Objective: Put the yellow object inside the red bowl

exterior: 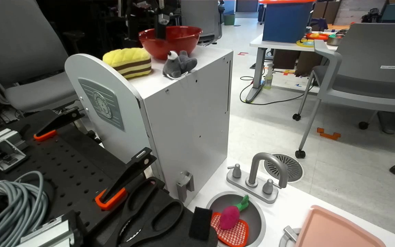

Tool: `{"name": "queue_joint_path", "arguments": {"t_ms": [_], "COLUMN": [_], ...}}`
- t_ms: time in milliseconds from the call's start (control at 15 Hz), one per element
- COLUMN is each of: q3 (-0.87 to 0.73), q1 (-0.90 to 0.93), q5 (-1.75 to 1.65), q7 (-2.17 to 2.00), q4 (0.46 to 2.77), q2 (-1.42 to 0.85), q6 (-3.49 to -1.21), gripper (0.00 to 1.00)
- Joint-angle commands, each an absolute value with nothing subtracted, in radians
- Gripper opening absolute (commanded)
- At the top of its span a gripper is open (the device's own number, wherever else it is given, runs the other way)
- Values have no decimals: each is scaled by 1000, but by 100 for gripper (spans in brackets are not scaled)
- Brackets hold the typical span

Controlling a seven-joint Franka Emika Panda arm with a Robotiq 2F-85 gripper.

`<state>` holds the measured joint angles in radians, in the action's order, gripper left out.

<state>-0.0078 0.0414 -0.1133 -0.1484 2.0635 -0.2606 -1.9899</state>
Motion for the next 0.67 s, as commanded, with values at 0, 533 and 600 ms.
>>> {"name": "queue_joint_path", "arguments": {"t_ms": [0, 533, 600], "q3": [-5, 23, 26], "q1": [58, 136, 143], "q5": [-153, -250, -259], "q7": [-171, -309, -323], "q4": [2036, 2054, 2055], "q2": [-271, -217, -212], "q6": [-1977, -1965, -1966], "gripper": [100, 100, 100]}}
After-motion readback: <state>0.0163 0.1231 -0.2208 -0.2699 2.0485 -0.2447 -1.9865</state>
